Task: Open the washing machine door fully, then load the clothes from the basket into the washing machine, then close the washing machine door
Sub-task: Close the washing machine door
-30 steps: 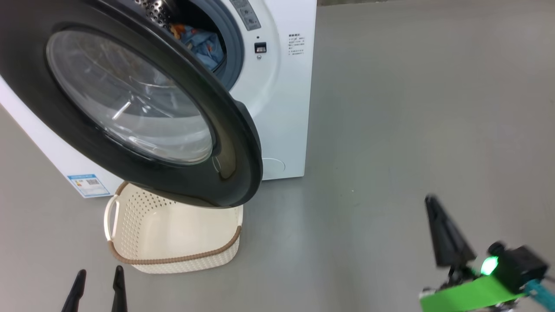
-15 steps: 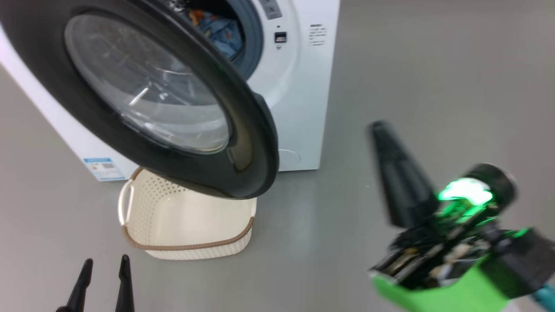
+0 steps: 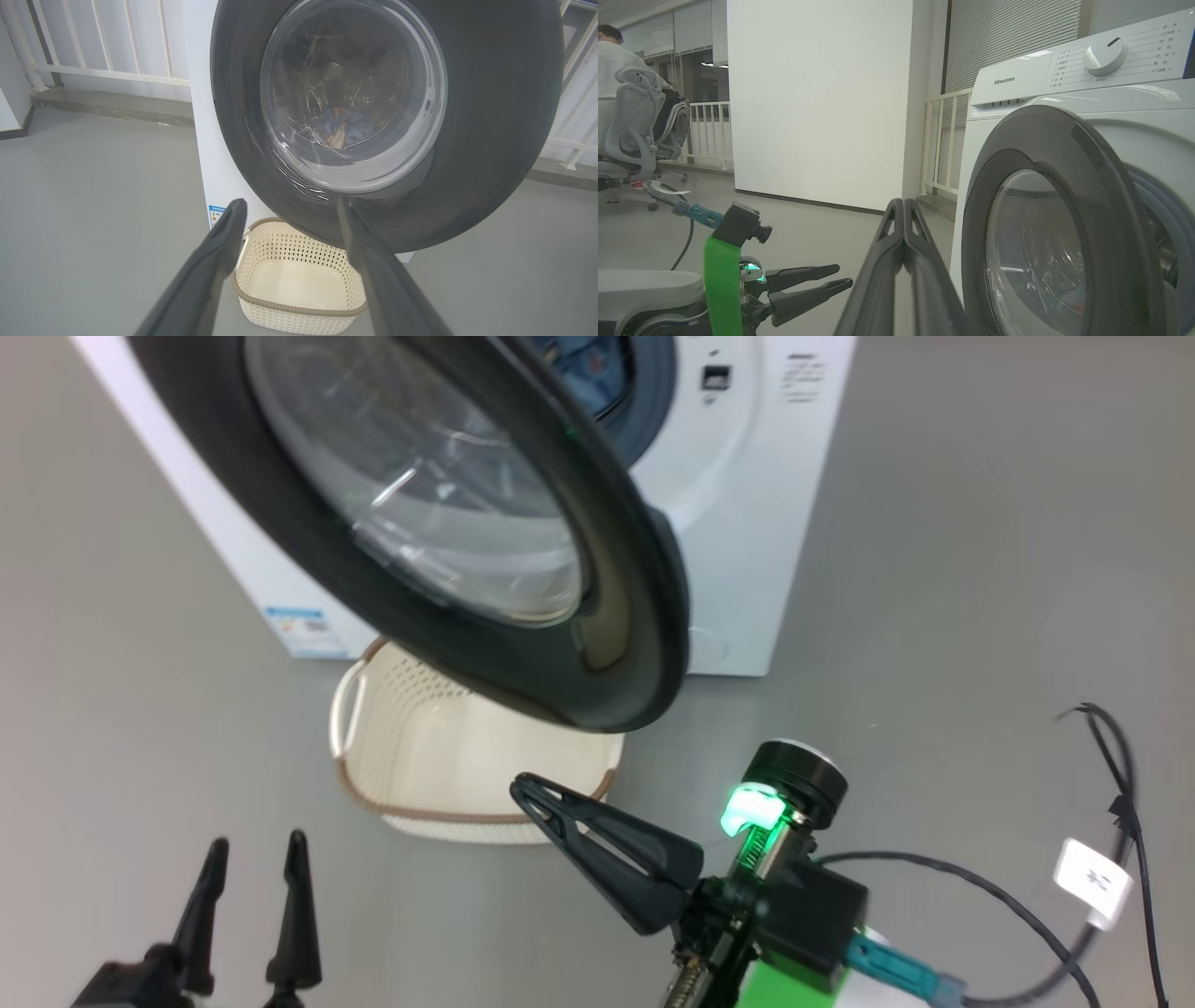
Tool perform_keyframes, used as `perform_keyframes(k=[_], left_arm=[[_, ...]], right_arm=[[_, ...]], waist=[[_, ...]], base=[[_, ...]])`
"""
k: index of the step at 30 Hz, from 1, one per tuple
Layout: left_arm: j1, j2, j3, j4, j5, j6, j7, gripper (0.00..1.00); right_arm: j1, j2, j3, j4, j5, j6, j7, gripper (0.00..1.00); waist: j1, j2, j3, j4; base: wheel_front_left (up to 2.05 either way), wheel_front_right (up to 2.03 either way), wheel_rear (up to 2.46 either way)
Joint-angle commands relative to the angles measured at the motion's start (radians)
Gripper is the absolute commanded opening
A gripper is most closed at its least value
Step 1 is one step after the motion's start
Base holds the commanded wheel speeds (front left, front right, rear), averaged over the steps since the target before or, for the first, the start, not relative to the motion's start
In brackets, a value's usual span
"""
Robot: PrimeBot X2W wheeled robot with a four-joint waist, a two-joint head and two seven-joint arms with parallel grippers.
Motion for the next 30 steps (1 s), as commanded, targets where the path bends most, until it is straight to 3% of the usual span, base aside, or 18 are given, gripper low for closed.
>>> perform_keyframes(k=[1, 14, 30], left_arm=[[-0.055, 0.006, 0.016, -0.031, -0.010, 0.006, -0.006, 1.00], [-0.142, 0.006, -0.034, -0.041, -0.050, 0.003, -0.006, 1.00], [-0.264, 0.006, -0.057, -0.022, -0.070, -0.003, -0.006, 1.00]], right_arm=[[-0.038, 0.011, 0.028, 0.016, 0.022, 0.002, 0.001, 0.00], [-0.083, 0.010, -0.071, 0.150, -0.006, 0.002, -0.004, 0.00], [-0.193, 0.066, -0.344, 0.177, -0.099, 0.002, -0.005, 0.00]], waist=[[0.0000, 0.0000, 0.052, 0.061], [0.0000, 0.0000, 0.185, 0.147], [0.0000, 0.0000, 0.353, 0.122]], base=[[0.00, 0.00, 0.00], [0.00, 0.00, 0.00], [0.00, 0.00, 0.00]])
